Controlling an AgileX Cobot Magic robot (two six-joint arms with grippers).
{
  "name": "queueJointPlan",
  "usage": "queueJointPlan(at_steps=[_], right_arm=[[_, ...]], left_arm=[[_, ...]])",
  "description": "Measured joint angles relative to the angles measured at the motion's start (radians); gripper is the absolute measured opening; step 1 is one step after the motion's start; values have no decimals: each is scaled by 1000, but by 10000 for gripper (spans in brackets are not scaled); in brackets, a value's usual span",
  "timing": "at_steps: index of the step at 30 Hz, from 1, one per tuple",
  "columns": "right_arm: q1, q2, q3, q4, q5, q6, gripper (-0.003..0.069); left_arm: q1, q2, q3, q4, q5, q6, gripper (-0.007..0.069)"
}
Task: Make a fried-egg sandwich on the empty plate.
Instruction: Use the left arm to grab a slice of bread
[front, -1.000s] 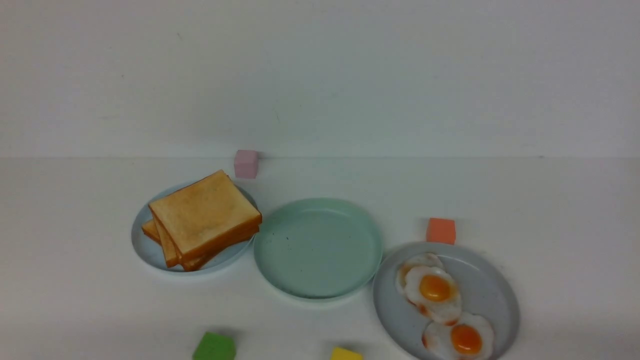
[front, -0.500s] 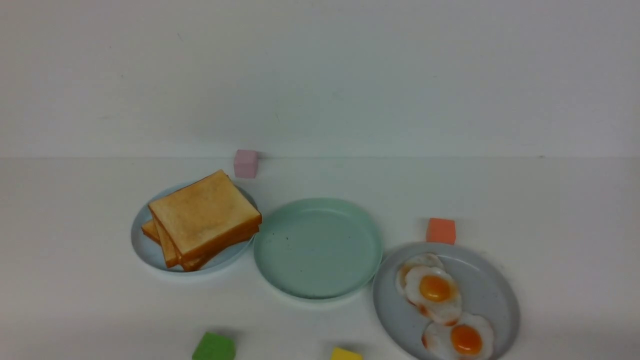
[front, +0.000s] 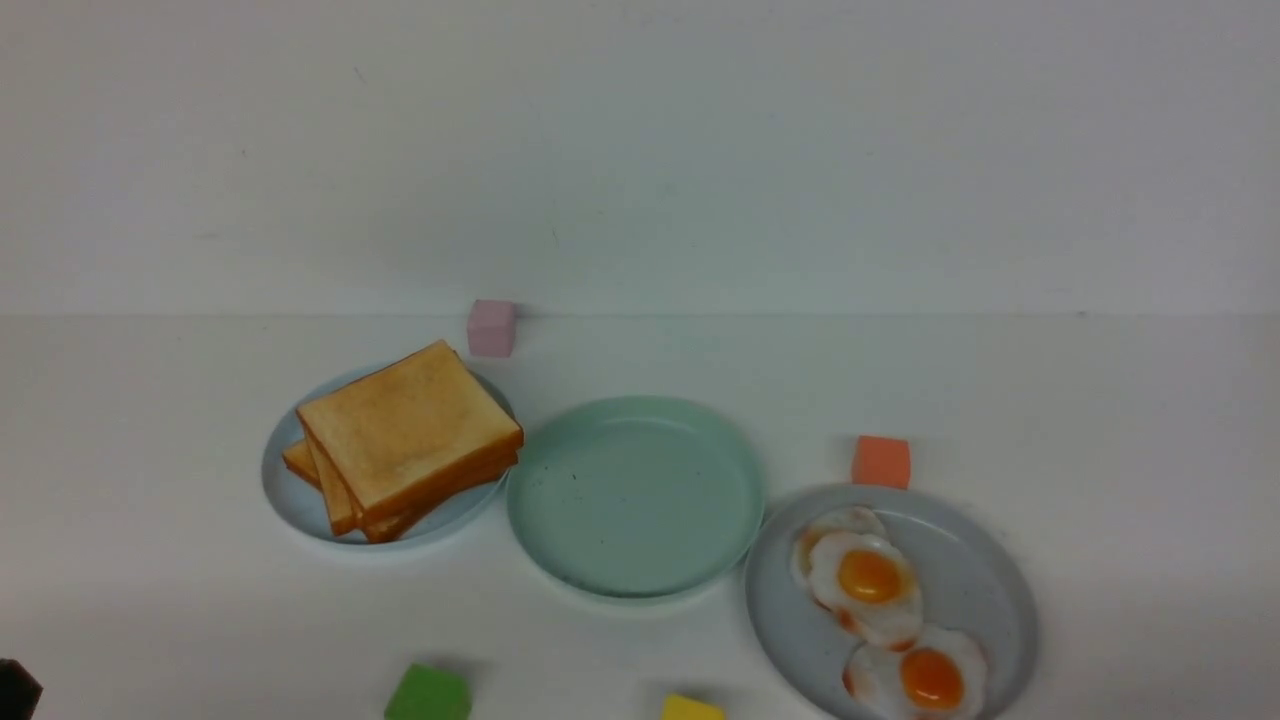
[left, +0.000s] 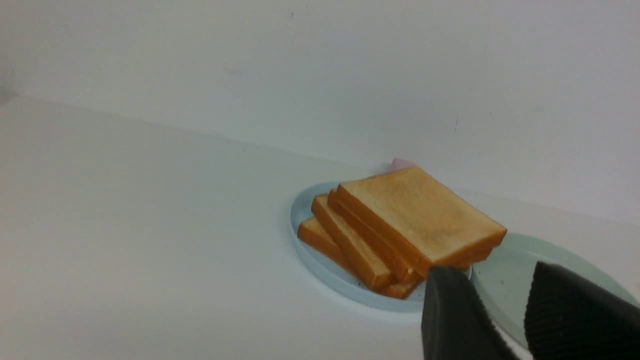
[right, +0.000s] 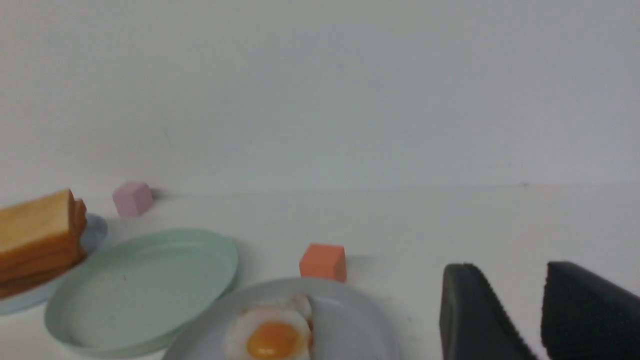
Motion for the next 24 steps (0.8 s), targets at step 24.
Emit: queueJointPlan(at_steps=[24], right_arm=[[0,468,-774,12,260,264,241]], left_arm=[[0,495,-708,8,224,-416,238]])
